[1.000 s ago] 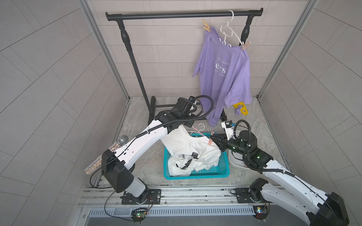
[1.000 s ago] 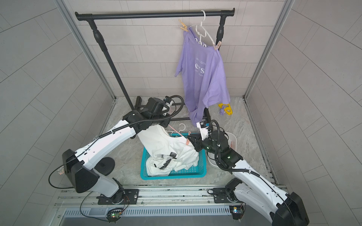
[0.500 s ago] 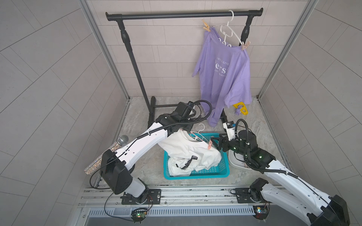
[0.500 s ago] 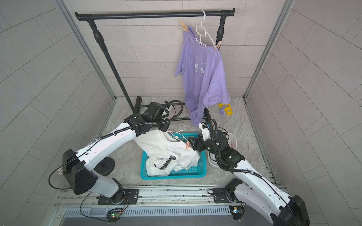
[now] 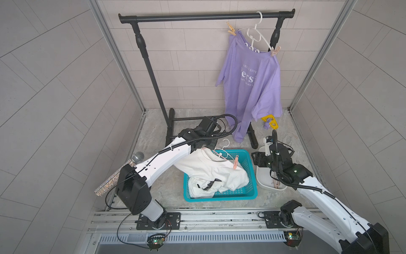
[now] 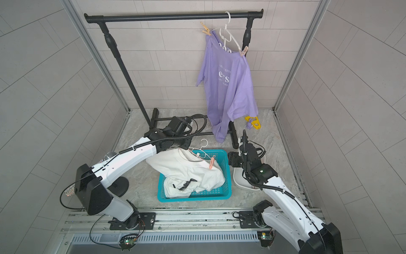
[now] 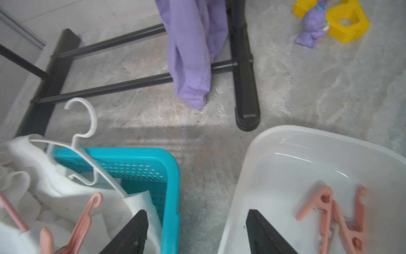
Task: Use clothespins to secure the t-shirt on both sides of the hanger
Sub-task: Place the hanger in the basket.
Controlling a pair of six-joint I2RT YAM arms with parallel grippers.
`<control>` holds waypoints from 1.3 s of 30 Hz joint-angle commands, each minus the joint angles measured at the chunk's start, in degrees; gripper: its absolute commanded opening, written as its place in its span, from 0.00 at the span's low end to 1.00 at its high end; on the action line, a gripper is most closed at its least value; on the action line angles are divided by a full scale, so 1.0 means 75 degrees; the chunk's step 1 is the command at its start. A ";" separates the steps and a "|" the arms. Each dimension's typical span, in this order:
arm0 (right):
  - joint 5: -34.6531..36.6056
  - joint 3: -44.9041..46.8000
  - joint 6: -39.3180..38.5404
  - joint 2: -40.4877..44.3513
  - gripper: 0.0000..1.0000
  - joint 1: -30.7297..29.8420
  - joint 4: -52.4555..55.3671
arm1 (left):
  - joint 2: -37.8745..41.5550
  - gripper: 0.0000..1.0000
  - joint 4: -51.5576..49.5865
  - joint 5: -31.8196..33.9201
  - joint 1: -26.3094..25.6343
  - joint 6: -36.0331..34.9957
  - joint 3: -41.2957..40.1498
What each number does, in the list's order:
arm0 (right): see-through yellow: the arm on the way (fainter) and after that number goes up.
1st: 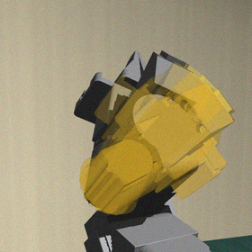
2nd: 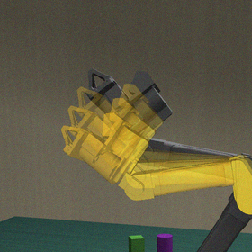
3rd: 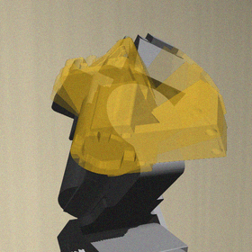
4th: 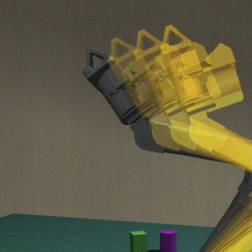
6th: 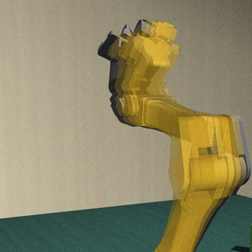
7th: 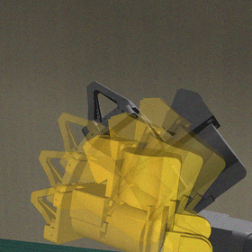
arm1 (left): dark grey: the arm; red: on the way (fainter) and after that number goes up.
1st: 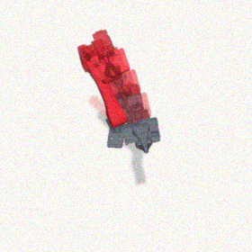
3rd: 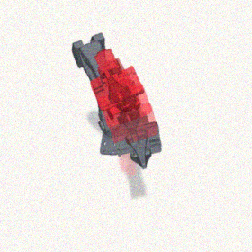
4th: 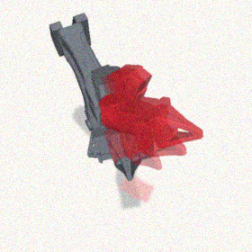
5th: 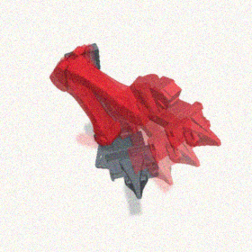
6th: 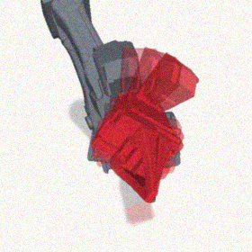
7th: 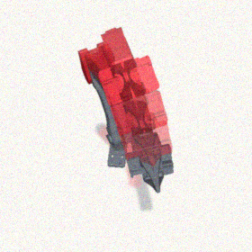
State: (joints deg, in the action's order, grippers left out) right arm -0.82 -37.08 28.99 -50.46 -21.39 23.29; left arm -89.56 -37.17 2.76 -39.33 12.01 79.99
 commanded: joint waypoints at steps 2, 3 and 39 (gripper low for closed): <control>0.0795 -0.0221 0.0360 -0.0120 0.70 0.0310 0.1008 | -0.0317 0.05 -0.0371 0.0018 0.0056 0.0114 -0.0048; 0.0871 -0.0224 0.0416 -0.0170 0.70 0.0389 0.1099 | -0.0360 0.05 -0.0387 -0.0004 0.0042 0.0100 -0.0033; 0.1725 0.0097 0.0365 -0.2774 0.40 0.1981 0.0262 | 0.0548 0.71 -0.0359 -0.0005 0.0261 -0.0644 -0.0404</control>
State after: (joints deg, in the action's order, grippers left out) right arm 11.66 -36.40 32.21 -69.80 -6.98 26.59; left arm -88.12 -40.71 2.98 -38.02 8.69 78.74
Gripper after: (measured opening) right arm 0.411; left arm 0.699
